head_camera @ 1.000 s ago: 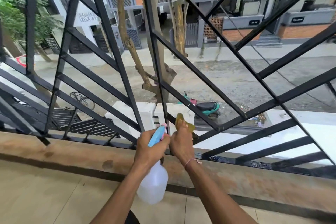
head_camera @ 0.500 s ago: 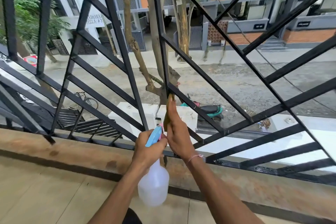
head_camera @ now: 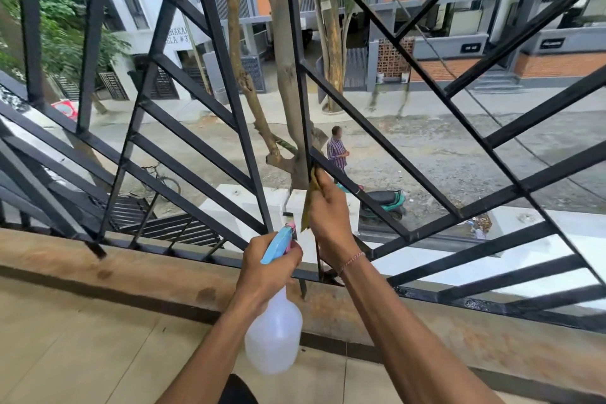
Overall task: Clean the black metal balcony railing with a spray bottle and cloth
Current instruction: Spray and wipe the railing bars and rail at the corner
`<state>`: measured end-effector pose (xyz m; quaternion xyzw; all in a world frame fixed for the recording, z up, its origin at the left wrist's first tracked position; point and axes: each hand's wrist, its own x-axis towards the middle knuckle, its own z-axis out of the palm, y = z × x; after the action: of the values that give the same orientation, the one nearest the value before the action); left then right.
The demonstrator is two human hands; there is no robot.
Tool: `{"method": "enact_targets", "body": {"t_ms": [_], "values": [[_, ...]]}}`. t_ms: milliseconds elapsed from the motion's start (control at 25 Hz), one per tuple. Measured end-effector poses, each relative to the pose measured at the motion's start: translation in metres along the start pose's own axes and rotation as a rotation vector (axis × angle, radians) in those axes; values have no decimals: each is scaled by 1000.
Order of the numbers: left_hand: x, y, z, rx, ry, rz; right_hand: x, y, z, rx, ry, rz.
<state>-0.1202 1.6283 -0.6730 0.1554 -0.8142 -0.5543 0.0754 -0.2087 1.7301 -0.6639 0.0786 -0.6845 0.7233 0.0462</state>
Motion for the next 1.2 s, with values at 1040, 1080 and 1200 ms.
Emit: {"method": "enact_targets", "body": {"t_ms": [1040,1080,1200], "values": [[-7,-31,-14,44,11,-54,-10,115,27,144,314,350],[-6,-31,-13,45,10,-56,-14,112,30,193,315,317],[-3,-32,-8,45,8,-65,-48,117,22,-111,160,28]]}}
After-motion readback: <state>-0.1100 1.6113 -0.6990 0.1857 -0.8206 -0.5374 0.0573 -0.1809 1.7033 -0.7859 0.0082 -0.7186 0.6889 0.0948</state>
